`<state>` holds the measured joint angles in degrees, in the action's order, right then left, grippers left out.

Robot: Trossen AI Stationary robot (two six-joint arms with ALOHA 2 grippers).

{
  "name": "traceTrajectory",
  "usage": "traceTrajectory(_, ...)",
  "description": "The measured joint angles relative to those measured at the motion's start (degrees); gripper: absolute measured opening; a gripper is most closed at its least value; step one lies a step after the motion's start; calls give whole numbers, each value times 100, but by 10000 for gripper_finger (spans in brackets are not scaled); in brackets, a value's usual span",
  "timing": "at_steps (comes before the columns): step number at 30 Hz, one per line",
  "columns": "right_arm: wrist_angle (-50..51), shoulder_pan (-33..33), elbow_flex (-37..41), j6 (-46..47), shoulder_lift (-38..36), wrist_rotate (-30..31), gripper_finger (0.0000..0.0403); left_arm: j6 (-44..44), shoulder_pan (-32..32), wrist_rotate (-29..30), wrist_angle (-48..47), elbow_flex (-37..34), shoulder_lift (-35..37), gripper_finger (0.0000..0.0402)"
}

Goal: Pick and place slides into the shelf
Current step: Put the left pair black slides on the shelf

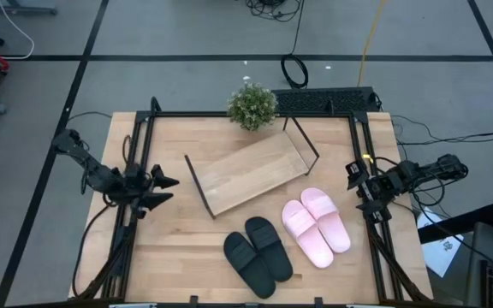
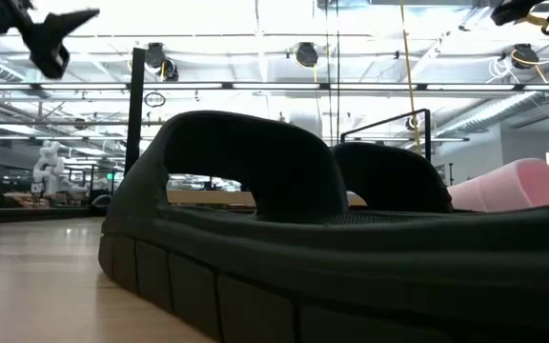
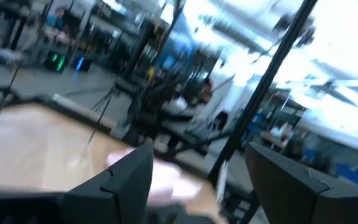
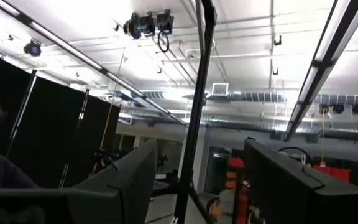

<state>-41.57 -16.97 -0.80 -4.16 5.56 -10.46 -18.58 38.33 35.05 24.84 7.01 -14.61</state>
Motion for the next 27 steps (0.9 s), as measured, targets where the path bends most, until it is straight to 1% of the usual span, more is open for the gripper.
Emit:
traceTrajectory(4, -149, 0, 0, -4, 0, -4, 226, 222, 0, -314, 511, 4, -295, 253)
traceTrajectory(6, -254, 0, -3, -101, 0, -5, 226, 196, 7, -347, 892, 4, -702, 253)
traceTrajectory(9, -364, 0, -58, -162, 0, -13, 226, 177, 31, -390, 1655, 72, -1568, 253)
traceTrajectory(11, -340, 0, -123, -168, 0, -23, 226, 285, 128, -503, 1990, 428, -2207, 253)
traceTrajectory(13, -318, 0, -181, -168, 0, -24, 226, 561, 298, -575, 1934, 1032, -2871, 253)
traceTrajectory(16, -314, 0, -221, -141, 0, -26, 226, 1111, 625, -580, 1244, 2313, -3891, 253)
traceTrajectory(17, -310, 0, -221, -129, 0, -26, 226, 1246, 732, -472, 822, 2816, -4251, 253)
traceTrajectory(19, -264, 0, -221, -122, 0, -28, 226, 1338, 921, -76, -166, 3809, -4972, 253)
traceTrajectory(23, -233, 0, -221, 35, 77, -48, 226, 887, 1137, 906, -2025, 5676, -6461, 253)
traceTrajectory(25, -237, 0, -221, 46, 115, -52, 226, 536, 1175, 1223, -2866, 6486, -7143, 253)
traceTrajectory(27, -233, 0, -223, 46, 150, -54, 226, 165, 1180, 1422, -3487, 7191, -7764, 253)
